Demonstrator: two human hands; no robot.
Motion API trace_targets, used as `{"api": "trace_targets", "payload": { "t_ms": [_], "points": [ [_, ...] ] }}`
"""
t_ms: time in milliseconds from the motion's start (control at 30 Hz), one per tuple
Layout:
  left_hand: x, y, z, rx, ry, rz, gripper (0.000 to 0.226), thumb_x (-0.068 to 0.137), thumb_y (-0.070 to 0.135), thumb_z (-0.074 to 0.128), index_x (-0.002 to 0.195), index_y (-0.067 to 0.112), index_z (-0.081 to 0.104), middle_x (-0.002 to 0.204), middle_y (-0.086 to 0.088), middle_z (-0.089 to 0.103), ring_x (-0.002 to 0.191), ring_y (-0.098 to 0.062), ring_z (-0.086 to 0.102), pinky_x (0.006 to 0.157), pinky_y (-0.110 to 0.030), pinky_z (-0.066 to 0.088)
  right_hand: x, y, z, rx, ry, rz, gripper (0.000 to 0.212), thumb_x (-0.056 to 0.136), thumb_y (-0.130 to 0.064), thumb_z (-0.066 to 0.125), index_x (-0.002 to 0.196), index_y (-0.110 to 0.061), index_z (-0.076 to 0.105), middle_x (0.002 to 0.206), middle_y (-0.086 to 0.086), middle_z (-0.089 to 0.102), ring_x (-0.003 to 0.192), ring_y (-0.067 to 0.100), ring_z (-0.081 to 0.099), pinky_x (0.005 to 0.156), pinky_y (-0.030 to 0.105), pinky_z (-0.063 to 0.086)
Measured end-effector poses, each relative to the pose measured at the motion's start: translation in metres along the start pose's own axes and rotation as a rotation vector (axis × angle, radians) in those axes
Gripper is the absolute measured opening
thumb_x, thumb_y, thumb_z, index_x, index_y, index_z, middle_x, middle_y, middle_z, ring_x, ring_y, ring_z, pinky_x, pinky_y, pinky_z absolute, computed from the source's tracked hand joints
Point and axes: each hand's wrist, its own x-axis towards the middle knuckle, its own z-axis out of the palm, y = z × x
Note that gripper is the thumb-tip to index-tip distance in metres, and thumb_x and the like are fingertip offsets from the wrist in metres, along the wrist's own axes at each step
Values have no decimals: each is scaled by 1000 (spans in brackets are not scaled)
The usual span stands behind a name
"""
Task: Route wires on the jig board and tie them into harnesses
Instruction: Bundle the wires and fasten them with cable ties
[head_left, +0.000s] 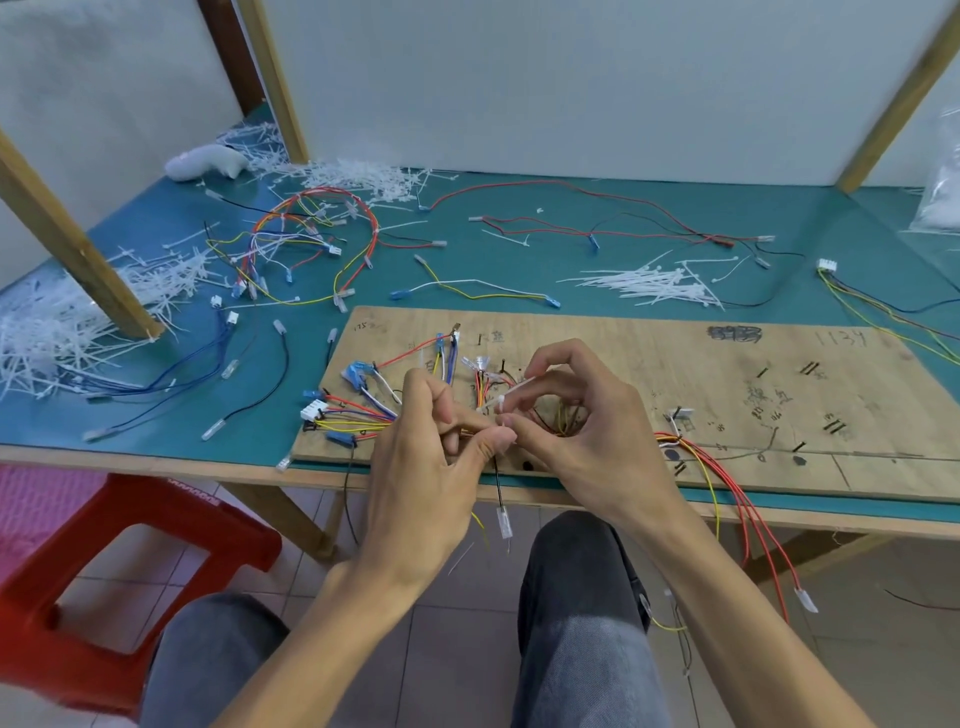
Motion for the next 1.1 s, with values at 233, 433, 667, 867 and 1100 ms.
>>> {"api": "trace_targets", "payload": {
  "t_ms": [233, 433, 667, 867, 1100],
  "points": [
    [3, 1, 5, 0, 65, 8, 60, 90, 15, 82, 87, 33, 25, 80, 20, 75, 66, -5, 61, 64, -8, 41, -1, 0, 2, 23, 44, -57, 39, 87, -17, 87, 104, -23, 52, 92, -10, 77, 93, 14, 75, 87, 17, 48],
    [5, -2, 6, 34, 54, -25, 50, 89, 42, 76, 88, 34, 26, 79, 9, 74, 64, -12, 52, 61, -27, 45, -5, -1, 6, 16, 65, -63, 42, 85, -9, 85, 110, -23, 55, 94, -11, 77, 92, 9, 77, 82, 22, 56],
    [6, -5, 6, 63, 71, -13, 52, 90, 36, 78, 88, 36, 26, 81, 17, 75, 64, -10, 51, 60, -22, 42, -5, -2, 6, 4, 86, -66, 44, 85, -5, 84, 111, -20, 52, 92, -12, 78, 93, 7, 76, 81, 10, 46],
    [7, -4, 6, 63, 76, 2, 52, 91, 33, 79, 88, 36, 27, 81, 20, 75, 66, -10, 55, 60, -18, 42, -5, -2, 6, -22, 79, -59, 45, 84, -5, 86, 111, -20, 53, 90, -16, 78, 96, 6, 75, 90, 15, 45],
    [6, 0, 6, 54, 73, -9, 54, 91, 29, 80, 86, 35, 26, 80, 19, 75, 65, -12, 54, 59, -18, 40, -5, 0, 6, -18, 80, -58, 43, 85, -9, 86, 110, -20, 53, 91, -16, 78, 96, 6, 75, 92, 18, 47]
  ]
}}
